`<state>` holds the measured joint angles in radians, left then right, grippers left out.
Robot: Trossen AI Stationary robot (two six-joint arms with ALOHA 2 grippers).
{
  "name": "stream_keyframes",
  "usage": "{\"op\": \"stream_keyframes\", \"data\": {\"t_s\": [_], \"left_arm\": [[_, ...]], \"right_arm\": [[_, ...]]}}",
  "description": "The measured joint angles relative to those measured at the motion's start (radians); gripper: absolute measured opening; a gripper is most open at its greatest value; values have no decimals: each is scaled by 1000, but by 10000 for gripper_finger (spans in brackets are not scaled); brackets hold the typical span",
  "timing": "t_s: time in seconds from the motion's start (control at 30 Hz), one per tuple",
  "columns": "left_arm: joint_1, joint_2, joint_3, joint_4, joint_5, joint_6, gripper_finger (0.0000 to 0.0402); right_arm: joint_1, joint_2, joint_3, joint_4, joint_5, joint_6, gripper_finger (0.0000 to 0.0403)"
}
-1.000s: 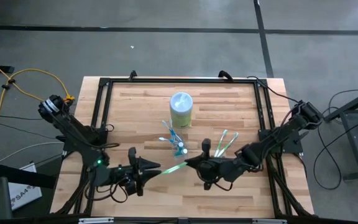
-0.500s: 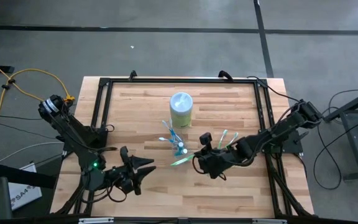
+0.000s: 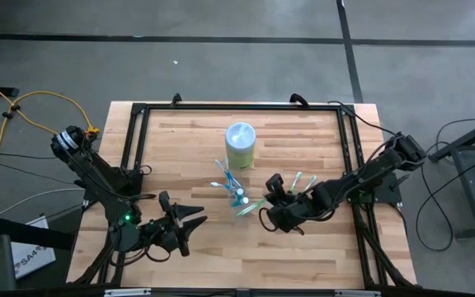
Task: Pick & Place toothbrushing station
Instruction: Put the bottom green toothbrush into the transparent organizer
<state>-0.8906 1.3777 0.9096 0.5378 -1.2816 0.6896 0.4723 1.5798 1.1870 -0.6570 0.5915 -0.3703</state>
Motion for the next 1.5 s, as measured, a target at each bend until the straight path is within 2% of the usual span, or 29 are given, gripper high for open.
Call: {"op": "stream_keyframes", "data": {"t_s": [0.43,0.67,0.87,1.13,1.27,1.43,1.5], "left_arm": [[13,0,0,0,22,-97,128],[33,0,0,0,59,-130,128],[32,0,0,0,60,-144,128],[32,0,0,0,67,-148,128],[32,0,0,0,78,-148,128],[30,0,0,0,80,-148,128],[30,0,0,0,80,-148,128]], "right_arm": [[19,37,0,-31,270,-292,10],[31,109,0,-15,402,-481,10],[74,178,0,4,496,-551,10],[95,181,0,63,510,-602,10],[98,180,0,81,451,-655,10],[96,180,0,90,444,-724,10],[90,180,0,91,410,-734,10]]}}
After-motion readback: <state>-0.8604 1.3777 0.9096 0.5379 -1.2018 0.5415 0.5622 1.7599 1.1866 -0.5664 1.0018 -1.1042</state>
